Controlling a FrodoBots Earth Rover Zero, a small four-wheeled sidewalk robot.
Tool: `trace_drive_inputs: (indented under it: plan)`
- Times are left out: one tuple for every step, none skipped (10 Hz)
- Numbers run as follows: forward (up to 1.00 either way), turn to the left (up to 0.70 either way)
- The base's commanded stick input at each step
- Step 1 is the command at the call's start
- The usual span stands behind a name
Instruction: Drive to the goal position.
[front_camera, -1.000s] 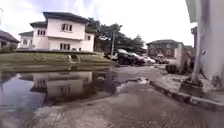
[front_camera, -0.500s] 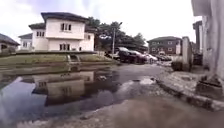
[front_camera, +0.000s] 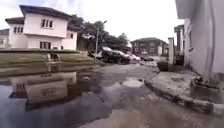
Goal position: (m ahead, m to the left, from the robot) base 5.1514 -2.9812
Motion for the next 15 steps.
trace_drive_inputs:
  plan:
    - [0.69, -0.35]
    - [0.69, -0.21]
    - [0.69, -0.03]
    - [0.69, 0.01]
    - [0.69, 0.03]
    - [0.69, 0.03]
    - [0.69, 0.03]
    - [0.69, 0.03]
    - [0.69, 0.03]
    - [0.69, 0.03]
    - [0.69, 0.03]
    - [0.69, 0.03]
    - [0.69, 0.04]
    - [0.69, 0.06]
    - [0.69, 0.22]
